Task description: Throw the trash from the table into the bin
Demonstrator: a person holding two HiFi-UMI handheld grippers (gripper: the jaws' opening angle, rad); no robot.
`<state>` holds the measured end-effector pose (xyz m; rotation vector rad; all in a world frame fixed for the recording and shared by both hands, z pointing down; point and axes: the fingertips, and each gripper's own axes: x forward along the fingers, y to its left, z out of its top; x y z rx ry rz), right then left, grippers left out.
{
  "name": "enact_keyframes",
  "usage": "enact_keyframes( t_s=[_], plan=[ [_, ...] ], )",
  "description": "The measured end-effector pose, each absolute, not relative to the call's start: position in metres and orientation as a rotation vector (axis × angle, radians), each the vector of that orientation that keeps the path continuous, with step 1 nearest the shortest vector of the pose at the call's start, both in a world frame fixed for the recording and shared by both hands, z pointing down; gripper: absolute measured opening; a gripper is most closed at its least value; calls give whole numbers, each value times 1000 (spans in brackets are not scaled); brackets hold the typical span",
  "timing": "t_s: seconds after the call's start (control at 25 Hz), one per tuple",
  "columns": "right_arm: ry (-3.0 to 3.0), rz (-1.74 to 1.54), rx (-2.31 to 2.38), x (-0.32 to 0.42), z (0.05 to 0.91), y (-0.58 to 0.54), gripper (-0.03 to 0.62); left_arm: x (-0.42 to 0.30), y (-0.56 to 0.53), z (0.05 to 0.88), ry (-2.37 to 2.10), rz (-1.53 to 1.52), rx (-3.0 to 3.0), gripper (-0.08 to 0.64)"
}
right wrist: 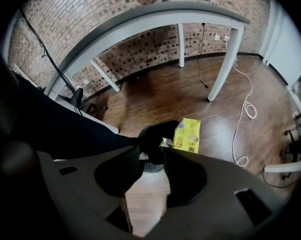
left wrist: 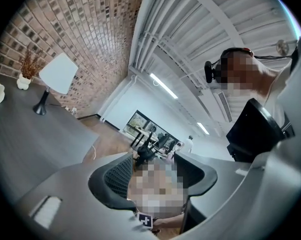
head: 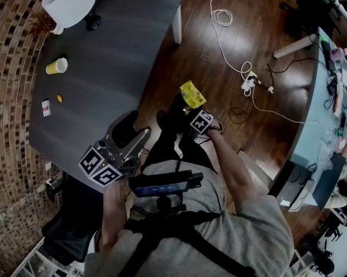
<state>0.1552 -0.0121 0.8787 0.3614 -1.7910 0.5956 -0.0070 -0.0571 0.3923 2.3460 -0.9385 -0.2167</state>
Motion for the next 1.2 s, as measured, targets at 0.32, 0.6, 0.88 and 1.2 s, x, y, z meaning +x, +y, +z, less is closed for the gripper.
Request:
enact_keyframes(
  t_s=[0.32, 0.6, 0.88, 1.2],
  plan=[
    [-1947, 740, 627, 196, 803, -17, 172, 11, -69, 392, -846, -257, 2382, 247],
    [-2075, 808, 829, 228, 749, -30, 170, 26, -77, 389, -779, -273, 2409, 247],
    [-2099, 819, 865, 230, 750, -38, 170, 35, -76, 396, -766, -237, 2405, 247],
    [-1926, 770, 862, 238, 796, -63, 279, 7, -85, 434, -791, -232, 2297, 246]
  ],
)
